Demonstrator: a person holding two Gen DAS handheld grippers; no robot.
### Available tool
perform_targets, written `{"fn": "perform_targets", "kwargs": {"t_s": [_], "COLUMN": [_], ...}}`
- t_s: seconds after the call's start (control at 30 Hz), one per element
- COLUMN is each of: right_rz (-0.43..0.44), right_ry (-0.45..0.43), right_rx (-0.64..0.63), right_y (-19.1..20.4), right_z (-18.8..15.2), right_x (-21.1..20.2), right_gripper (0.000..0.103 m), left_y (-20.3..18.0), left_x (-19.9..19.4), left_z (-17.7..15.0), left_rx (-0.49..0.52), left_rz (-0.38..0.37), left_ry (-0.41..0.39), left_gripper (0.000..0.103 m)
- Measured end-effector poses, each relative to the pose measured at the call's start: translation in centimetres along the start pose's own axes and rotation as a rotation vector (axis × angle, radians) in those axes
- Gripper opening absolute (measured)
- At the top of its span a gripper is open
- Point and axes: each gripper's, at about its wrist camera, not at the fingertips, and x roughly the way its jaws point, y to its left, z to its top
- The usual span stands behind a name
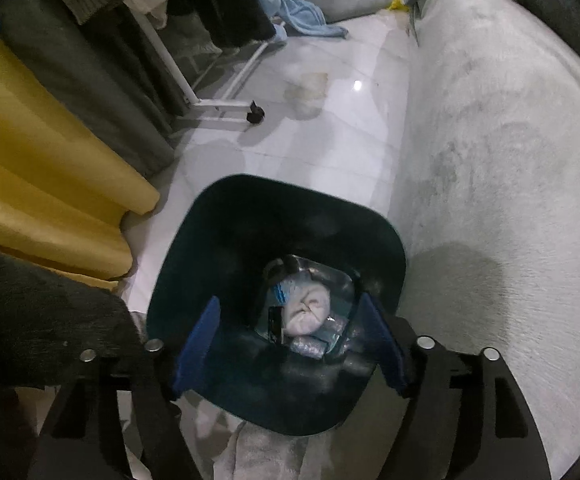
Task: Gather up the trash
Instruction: 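Move both tools back toward the remaining white sock and black clip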
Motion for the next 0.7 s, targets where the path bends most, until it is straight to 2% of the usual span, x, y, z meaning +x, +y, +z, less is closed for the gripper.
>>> {"fn": "perform_targets", "kwargs": {"t_s": [0.13,0.23,0.7], "right_rz": [-0.001,-0.034,-0.135], "right_ry": [-0.053,-0.100,-0.274], "right_rx": [-0.004,-0.018,0.031], "right_y": [-0.4,-1.5,-6.9], "right_z": [0.1,-0.1,-4.3], "right_x": [-2.3,-4.3,-11.9], "right_gripper": [0.081,0.082,0.083], "left_y": [-1.5,-2.8,-10.5], "left_x": [-1.0,-1.5,-2.0], "left_z": [0.8,1.3,2.1], "left_rx": [0.030,0.051,0.147], "left_rz": [-0.001,-0.017,-0.091], "left_ry": [-0.051,-0.079,-0.133], "left_gripper": [0.084,0.085,0.087]}}
